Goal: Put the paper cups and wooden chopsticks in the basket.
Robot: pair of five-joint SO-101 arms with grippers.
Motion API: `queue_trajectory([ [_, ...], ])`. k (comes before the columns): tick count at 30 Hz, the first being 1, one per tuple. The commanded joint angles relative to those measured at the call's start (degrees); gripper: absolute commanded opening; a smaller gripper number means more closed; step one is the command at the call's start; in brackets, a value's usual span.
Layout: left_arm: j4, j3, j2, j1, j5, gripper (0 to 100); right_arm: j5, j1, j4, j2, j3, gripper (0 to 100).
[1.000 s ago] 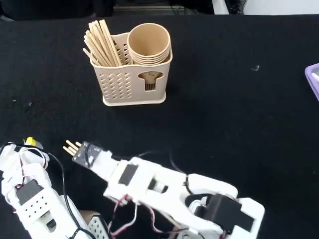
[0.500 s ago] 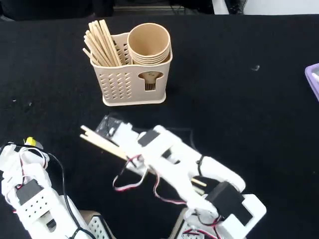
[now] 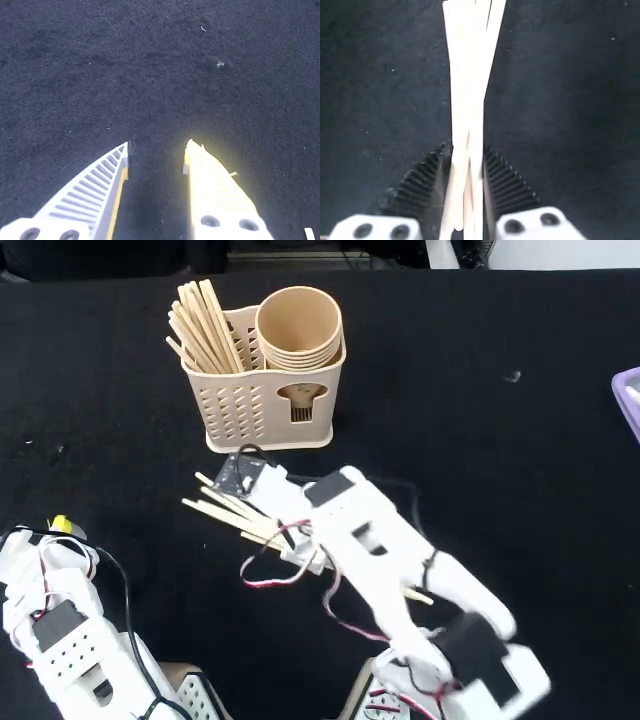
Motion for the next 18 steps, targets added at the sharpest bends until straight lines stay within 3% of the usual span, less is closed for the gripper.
queue_trajectory([
  [1, -1.2, -3.3, -0.8, 1.5, -0.1, 19, 0.4, 0.7, -6.6, -7.6, 5.0, 1.1],
  [5, -1.2, -3.2, -0.8, 1.6, -0.1, 19, 0.1, 0.7, -16.3, -8.9, 13.5, 2.9],
  [11, -1.2, -3.2, -0.8, 1.6, -0.1, 19, 0.1, 0.8, -18.5, -9.3, 17.3, 20.3],
  [18, -1.2, -3.2, -0.8, 1.7, -0.1, 19, -5.1, 0.7, -18.5, -9.3, 13.1, 16.5],
])
